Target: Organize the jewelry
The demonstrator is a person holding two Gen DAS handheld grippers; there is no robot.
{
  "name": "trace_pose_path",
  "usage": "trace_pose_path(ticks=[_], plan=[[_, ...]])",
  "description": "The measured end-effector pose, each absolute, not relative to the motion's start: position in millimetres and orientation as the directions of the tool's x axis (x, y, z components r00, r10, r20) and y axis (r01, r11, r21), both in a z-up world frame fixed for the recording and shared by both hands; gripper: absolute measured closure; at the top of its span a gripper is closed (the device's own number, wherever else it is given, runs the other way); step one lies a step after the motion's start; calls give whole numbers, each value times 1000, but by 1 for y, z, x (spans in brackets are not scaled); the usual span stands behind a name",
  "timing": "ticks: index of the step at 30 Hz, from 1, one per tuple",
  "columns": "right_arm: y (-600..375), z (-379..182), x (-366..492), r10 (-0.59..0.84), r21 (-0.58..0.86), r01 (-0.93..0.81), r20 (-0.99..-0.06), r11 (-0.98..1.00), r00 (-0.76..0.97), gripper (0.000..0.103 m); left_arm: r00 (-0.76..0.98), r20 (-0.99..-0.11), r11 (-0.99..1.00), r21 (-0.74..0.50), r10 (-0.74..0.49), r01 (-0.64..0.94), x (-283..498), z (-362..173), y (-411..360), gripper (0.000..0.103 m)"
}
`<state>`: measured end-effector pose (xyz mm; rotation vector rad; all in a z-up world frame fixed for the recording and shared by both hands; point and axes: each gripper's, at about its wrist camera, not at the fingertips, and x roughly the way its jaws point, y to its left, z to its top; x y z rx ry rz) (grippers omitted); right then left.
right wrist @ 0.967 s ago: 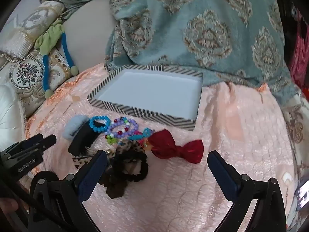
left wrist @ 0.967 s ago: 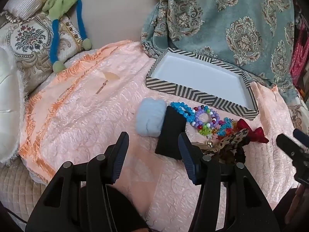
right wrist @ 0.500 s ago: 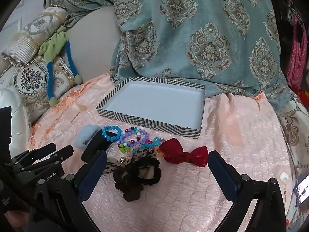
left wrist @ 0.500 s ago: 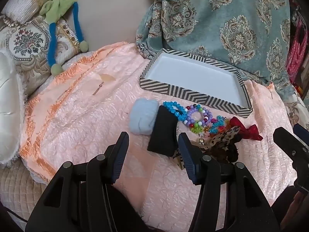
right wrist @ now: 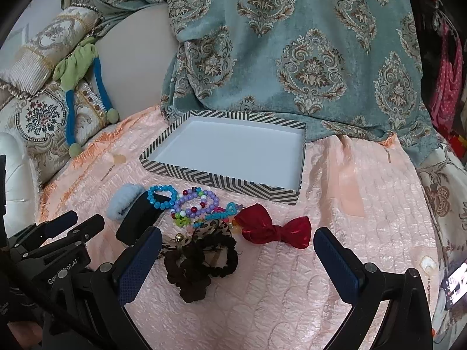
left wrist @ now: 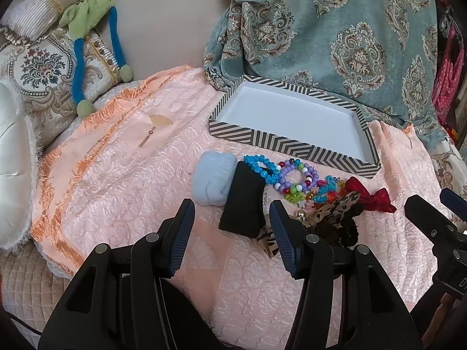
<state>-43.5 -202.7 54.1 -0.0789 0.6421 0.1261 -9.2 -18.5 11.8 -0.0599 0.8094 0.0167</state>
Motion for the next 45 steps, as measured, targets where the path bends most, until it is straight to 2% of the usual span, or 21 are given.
trace_pose_path(ticks=[45], plan=[[-205,50,-45,97,-25,-143,-615,989,782,0,685,-728,999,-6,28,-48,-11,5,-22,50]])
